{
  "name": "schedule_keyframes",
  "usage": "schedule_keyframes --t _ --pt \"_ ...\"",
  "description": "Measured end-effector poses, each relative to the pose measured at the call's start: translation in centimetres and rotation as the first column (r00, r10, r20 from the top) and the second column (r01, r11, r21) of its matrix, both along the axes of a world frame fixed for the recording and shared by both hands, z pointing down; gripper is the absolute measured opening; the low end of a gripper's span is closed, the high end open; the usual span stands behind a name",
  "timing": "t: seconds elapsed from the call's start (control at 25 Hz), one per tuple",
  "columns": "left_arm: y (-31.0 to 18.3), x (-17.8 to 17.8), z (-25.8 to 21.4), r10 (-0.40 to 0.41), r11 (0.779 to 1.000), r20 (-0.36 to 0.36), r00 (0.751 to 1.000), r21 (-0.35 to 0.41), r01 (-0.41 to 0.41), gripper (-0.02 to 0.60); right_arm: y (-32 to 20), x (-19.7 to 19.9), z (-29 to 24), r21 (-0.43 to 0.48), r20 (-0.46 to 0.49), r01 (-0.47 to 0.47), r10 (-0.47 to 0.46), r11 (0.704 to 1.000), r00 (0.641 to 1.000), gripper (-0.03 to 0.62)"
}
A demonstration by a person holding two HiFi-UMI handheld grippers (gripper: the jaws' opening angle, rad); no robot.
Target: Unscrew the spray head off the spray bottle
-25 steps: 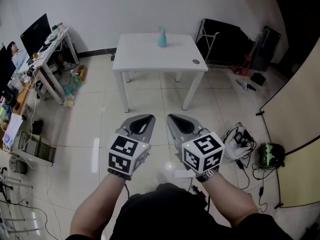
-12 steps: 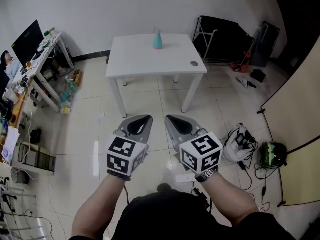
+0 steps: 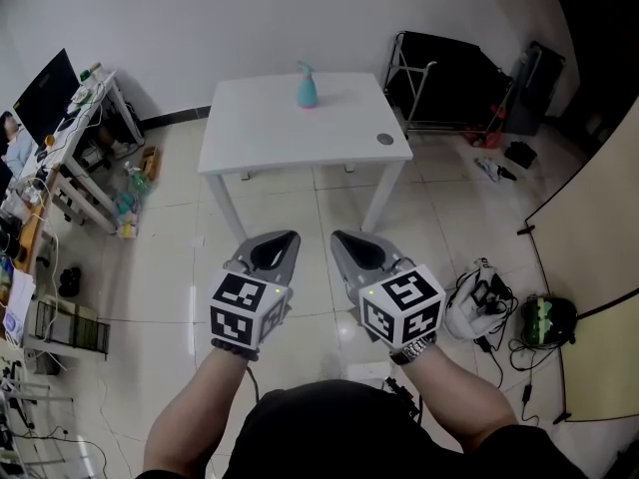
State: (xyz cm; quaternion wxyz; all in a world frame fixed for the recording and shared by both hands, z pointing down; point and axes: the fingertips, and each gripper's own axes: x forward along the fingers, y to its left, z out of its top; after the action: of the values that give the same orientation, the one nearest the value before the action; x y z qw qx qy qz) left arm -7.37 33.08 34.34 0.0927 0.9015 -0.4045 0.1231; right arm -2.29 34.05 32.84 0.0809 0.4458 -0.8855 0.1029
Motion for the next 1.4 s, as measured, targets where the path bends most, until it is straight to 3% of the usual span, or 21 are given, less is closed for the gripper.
schedule_keyframes --t 0.28,0.56,1.4 --pt "-3.0 2.0 0.3 -0.006 1.000 0.014 1.000 -0.008 0.006 0.017 -3.2 2.4 0.3 -0.011 0.009 -0.001 0.001 1.000 1.000 -0.009" --pt "-5.7 1.8 0.5 -0.007 1.000 0.021 1.000 -0.017 0.007 0.017 -5.8 2.3 0.6 -0.020 0.016 0.002 -0.002 1.000 1.000 -0.009" --pt "-18.9 -3.2 0.3 0.093 0.996 -0.017 0.996 -0.012 -0.093 0.017 -18.7 -3.8 0.1 -0.012 -0.028 -0.080 0.080 0.997 0.996 -0.009"
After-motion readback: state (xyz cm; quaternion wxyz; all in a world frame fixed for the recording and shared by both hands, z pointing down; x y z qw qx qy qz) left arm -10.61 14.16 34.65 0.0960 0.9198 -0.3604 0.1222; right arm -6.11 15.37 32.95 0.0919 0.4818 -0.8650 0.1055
